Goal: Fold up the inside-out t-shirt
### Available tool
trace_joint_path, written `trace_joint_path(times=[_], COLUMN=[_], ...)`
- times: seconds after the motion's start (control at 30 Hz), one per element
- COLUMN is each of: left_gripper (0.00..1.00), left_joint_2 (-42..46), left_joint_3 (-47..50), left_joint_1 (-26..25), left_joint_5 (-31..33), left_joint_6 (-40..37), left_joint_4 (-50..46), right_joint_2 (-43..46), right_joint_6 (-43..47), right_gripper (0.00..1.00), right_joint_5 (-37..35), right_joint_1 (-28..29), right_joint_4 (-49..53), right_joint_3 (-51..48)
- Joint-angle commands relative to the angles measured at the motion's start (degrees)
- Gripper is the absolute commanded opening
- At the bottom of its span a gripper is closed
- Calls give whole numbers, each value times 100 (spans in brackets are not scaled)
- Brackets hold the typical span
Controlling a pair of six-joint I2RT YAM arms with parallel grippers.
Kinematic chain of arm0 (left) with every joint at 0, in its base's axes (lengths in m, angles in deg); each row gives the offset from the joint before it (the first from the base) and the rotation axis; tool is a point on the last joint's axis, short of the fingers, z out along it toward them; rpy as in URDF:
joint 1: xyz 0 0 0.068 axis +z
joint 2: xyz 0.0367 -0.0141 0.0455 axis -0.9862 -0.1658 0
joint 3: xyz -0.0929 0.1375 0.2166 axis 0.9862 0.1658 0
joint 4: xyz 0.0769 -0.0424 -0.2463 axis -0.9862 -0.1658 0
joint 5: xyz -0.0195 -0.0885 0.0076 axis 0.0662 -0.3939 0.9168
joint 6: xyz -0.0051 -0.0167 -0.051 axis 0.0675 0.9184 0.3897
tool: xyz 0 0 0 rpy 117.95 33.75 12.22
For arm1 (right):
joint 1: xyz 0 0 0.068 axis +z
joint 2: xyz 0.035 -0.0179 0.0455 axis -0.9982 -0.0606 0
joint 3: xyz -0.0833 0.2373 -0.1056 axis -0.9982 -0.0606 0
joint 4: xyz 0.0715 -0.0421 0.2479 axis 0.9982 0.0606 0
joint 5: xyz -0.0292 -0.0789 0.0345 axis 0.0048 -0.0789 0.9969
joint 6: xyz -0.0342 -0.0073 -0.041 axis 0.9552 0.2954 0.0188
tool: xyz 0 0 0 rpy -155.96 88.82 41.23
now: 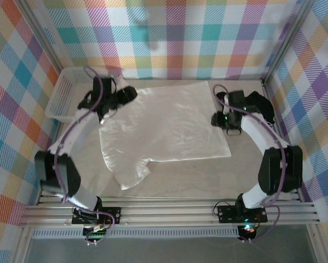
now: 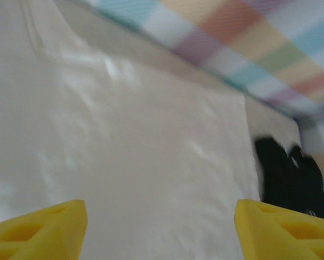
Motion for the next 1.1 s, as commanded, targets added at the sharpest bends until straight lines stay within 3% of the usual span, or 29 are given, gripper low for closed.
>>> trace_joint_path(times=[0.0,0.27,0.67,0.77,0.93,1.07], left_gripper=[72,72,72,72,73,72], left_joint_2=[421,1395,1748,1950,2378,2896], left_joint_3=[1495,2885,2867,2909,3049,3416], left_joint_1=[-38,-253,-273,-273,-400,-728], left_joint_5=[-56,-235,-63,7,276,724], left_joint_6=[390,324,36,25,136,635], left_joint_4=[103,-93,-834,-1041,-1778,-2407], right_joint_2=[351,179,-408,-527,-318,-22], right_joint_6=[-473,-730,-834,-837,-772,-705], right_gripper=[49,50,43,35,12,3], right_joint_5=[-100,-191,126,220,76,66], right_joint_1=[-345,-710,-770,-770,-770,-769], right_joint_4=[204,290,304,209,151,59], right_joint_3=[-997,-1458,-1273,-1255,-1311,-1381])
